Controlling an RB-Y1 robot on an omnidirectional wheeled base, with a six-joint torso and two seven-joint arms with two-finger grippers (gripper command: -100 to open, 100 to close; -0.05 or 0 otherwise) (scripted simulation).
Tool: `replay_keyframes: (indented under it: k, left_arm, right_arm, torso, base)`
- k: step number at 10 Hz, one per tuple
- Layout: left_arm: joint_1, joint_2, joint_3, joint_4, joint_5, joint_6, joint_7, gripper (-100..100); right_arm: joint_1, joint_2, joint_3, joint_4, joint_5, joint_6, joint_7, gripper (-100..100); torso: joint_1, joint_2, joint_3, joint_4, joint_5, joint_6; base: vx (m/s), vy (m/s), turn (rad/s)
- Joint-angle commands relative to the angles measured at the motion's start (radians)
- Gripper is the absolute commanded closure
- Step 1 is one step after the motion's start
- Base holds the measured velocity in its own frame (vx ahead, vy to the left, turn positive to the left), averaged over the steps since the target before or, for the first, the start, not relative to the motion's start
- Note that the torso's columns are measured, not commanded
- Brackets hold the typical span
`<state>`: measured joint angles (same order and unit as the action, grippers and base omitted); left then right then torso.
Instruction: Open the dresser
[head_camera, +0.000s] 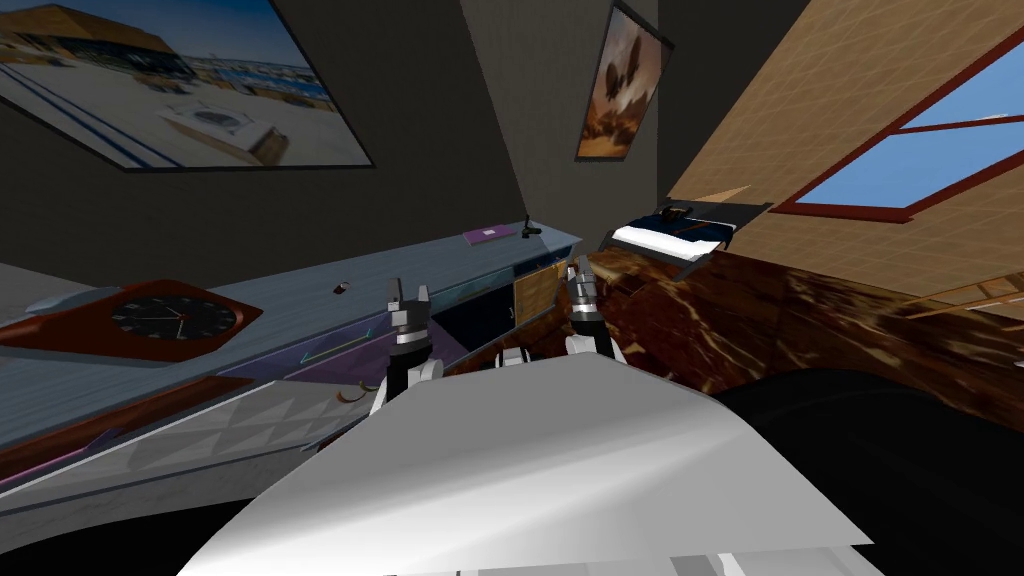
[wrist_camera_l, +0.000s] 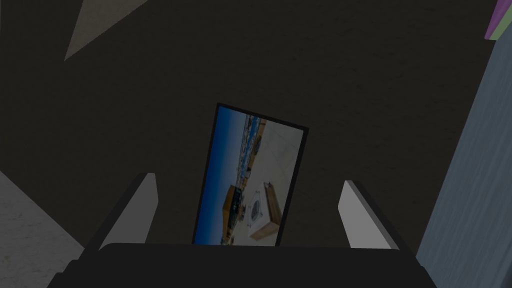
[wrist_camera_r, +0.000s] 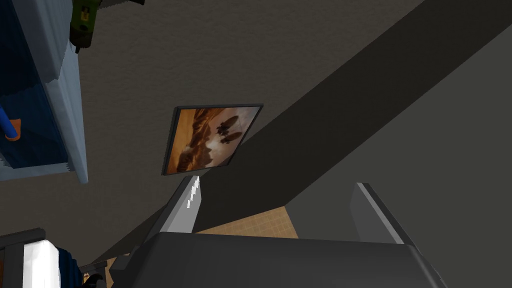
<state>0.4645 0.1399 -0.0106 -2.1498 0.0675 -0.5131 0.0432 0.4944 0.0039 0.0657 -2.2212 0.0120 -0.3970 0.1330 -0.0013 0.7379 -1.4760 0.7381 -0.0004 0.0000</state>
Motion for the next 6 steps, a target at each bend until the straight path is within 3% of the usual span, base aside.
replay_keyframes:
  k: [1, 6]
  left_arm:
    - [-0.017, 0.004, 0.007, 0.083, 0.013, -0.064, 0.015, -100]
    - [-0.038, 0.008, 0.016, 0.190, 0.030, -0.139, 0.032, -100]
  right_arm:
    - [0.000, 0.000, 0.000, 0.000, 0.000, 0.000, 0.000, 0]
    - [0.000, 0.000, 0.000, 0.000, 0.000, 0.000, 0.000, 0]
  torso:
    - [0.000, -0.001, -0.001, 0.000, 0.000, 0.000]
    - [0.000, 0.000, 0.000, 0.000, 0.000, 0.000]
  base:
    - [0.090, -0.146, 0.054]
    - [0.050, -0.090, 0.039]
